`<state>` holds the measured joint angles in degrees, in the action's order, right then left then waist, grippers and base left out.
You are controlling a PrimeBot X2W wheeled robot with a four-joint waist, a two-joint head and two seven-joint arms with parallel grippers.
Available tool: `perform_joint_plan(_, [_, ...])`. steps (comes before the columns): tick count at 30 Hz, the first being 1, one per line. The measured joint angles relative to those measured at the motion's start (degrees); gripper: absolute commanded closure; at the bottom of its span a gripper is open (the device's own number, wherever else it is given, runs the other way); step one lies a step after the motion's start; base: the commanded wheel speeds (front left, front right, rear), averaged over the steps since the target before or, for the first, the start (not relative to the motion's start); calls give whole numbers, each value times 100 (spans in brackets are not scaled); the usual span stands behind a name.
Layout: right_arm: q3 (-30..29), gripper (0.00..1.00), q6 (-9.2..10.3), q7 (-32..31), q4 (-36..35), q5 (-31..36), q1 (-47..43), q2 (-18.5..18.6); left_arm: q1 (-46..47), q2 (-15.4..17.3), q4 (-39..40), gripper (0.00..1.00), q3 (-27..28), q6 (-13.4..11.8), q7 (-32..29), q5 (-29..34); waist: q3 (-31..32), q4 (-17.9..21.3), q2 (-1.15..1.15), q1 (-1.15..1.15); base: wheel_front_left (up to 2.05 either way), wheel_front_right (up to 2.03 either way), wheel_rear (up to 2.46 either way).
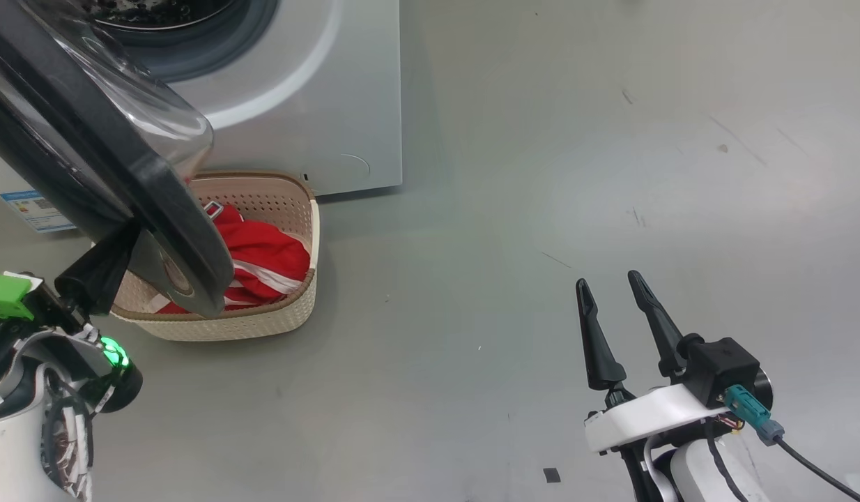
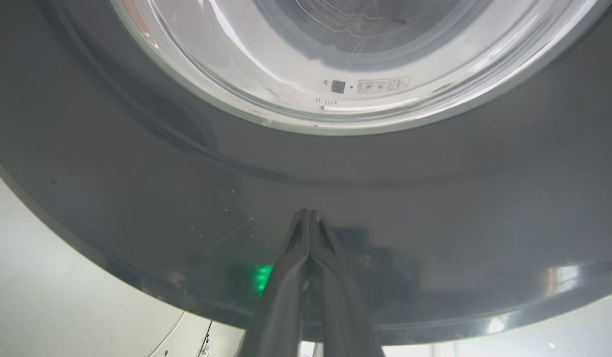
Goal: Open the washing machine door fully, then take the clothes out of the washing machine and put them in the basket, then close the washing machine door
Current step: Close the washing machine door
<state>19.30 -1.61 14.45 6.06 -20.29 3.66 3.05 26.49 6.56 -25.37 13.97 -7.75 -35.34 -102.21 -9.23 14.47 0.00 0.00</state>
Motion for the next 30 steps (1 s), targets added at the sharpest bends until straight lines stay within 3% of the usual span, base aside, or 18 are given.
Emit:
perform_joint_plan(13, [-58, 0, 1, 0, -131, 11, 1, -19, 509, -68, 178, 100, 277, 0, 784, 44, -409, 480, 0, 0, 0, 0, 0])
perform_joint_plan(30, [-91, 0, 0, 0, -204, -12, 60, -37, 940, -194, 241, 100, 255, 0, 1220, 99, -779, 996, 0, 0, 0, 0, 0])
